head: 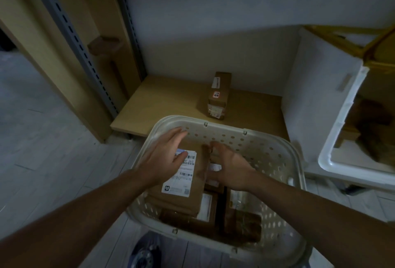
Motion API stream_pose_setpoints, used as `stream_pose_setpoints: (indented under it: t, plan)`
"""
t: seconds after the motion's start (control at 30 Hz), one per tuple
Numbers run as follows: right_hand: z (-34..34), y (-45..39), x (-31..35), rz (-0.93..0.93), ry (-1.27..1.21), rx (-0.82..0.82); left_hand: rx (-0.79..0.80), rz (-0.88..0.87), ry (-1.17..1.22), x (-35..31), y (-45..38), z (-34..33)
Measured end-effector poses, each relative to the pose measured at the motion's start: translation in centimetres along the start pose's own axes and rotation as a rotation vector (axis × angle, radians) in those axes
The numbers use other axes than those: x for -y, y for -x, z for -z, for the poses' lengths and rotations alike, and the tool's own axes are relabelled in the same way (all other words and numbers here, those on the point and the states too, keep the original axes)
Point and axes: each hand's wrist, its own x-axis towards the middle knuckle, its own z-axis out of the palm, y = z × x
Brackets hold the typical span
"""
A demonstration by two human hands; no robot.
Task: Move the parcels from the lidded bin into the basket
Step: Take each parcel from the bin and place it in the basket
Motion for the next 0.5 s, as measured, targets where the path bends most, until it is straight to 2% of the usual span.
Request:
stream_pose_setpoints:
  t: [0.1, 0.33, 0.5]
  plan:
    - [1.3, 1.3, 0.6, 0.128, 0.078, -0.129, -0.029, -0.072, 0.045, -2.0, 0.1, 1.3]
    - [4.8, 5.6, 1.0, 0.297, 0.032, -0.367, -0.156, -0.219, 0.154, -8.6, 0.2, 4.3]
    - [7.8, 9.1, 0.7, 0.364, -0.023, -0.479, -0.201, -0.308, 0.213, -12.0, 0.2, 5.7]
